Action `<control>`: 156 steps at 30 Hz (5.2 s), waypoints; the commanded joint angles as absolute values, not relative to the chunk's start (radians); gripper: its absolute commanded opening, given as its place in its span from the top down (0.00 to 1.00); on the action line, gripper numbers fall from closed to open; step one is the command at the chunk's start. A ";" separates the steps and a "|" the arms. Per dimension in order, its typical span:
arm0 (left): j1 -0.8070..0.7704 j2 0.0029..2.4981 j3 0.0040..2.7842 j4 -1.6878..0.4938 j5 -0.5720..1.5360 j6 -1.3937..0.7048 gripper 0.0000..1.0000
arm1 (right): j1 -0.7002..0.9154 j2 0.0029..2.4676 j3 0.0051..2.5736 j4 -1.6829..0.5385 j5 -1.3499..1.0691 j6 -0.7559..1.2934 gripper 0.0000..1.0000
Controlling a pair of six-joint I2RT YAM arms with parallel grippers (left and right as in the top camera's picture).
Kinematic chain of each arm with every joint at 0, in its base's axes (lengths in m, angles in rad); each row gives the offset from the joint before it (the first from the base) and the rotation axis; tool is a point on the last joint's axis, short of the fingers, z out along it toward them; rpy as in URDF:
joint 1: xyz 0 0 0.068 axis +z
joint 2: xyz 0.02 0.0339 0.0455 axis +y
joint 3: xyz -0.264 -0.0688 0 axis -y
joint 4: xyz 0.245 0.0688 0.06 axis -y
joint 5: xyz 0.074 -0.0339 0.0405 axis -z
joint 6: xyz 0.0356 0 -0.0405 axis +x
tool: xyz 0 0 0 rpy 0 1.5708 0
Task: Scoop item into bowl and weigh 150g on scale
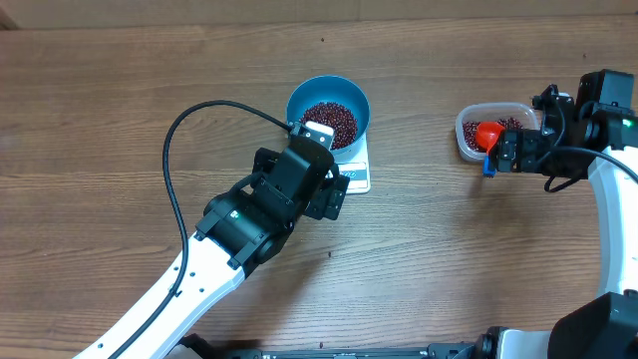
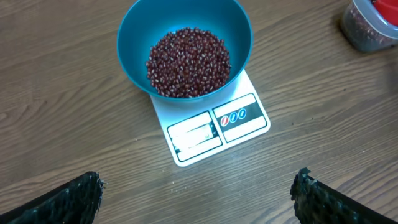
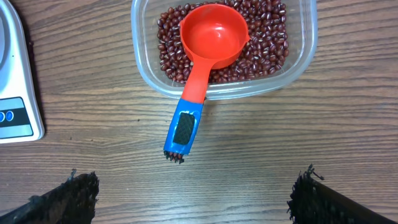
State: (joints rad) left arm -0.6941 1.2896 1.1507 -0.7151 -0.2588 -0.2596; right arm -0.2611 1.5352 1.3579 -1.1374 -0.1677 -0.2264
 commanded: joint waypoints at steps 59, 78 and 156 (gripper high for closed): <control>-0.692 1.616 1.148 -0.709 -0.273 -0.677 0.01 | -0.263 1.520 1.387 -1.132 -0.158 -0.234 0.00; -0.692 1.616 1.148 -0.706 -0.265 -0.678 0.01 | -0.263 1.520 1.387 -1.132 -0.158 -0.234 0.00; -0.304 0.672 0.458 -0.302 -0.067 -0.436 0.01 | -0.263 1.520 1.387 -1.132 -0.158 -0.234 0.00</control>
State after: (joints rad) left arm -0.3614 0.7597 0.5343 -0.3744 -0.1703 -0.5739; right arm -0.2611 1.5352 1.3586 -1.1378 -0.1642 -0.2298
